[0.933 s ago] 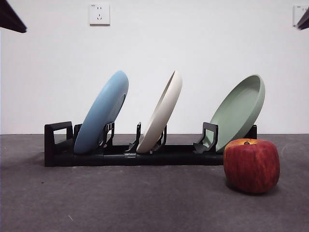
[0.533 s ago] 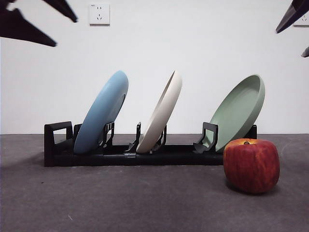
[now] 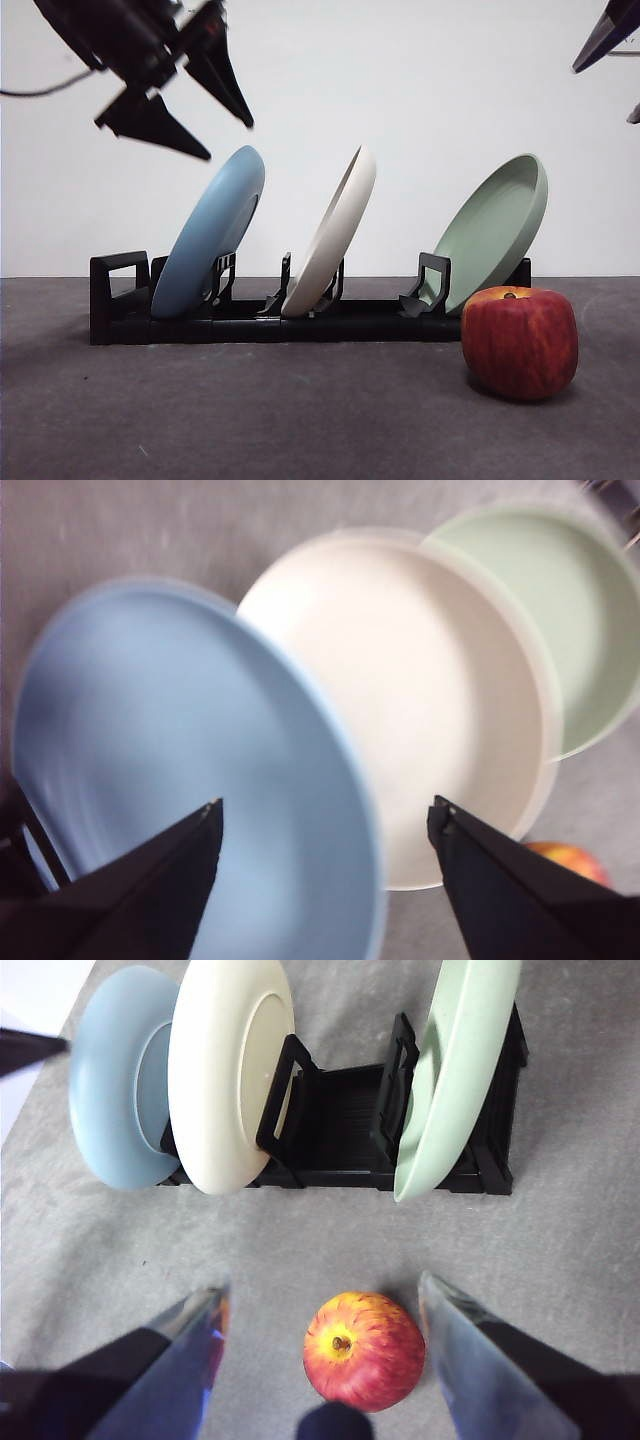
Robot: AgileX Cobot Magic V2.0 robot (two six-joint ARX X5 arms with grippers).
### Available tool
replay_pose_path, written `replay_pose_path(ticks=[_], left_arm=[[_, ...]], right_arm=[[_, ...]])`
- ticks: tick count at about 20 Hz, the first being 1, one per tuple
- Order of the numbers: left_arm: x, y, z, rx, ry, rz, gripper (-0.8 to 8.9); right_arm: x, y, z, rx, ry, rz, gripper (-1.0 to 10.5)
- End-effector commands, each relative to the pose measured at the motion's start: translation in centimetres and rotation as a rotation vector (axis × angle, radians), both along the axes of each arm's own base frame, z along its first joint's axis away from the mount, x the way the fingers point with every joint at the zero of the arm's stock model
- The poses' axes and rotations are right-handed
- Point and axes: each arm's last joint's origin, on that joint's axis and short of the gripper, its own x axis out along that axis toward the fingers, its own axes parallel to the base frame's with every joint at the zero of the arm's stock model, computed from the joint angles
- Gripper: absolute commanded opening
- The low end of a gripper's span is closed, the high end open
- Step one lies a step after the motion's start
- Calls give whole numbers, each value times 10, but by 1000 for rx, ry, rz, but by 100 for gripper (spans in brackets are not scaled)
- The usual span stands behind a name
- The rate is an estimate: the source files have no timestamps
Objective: Take the blue plate from the plate rack,put the plate on the table,take the apple from the table,put the apple in the plate
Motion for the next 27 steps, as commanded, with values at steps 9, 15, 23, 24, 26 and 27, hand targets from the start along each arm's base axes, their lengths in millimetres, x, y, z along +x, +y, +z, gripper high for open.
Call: replay_pose_path(ticks=[9, 15, 23, 24, 26, 27], left_arm=[[3, -19, -14, 86, -16, -30, 4], [3, -23, -5, 70, -53, -42, -9], [-29, -29, 107, 74, -206, -133, -9], [-41, -29, 121, 86, -224, -161, -9], [-69, -30, 139, 95, -247, -218, -8], [-85, -30, 145, 105, -244, -241, -9]], right_arm=[[0, 1, 1, -7, -8, 10, 316], [-1, 0, 1, -10, 0, 7, 316], [-1, 0, 1, -13, -1, 1, 316], [-1, 0, 1, -13, -1, 1, 316], [0, 0, 1, -23, -2, -10, 316], [0, -1, 0, -40, -3, -28, 316]])
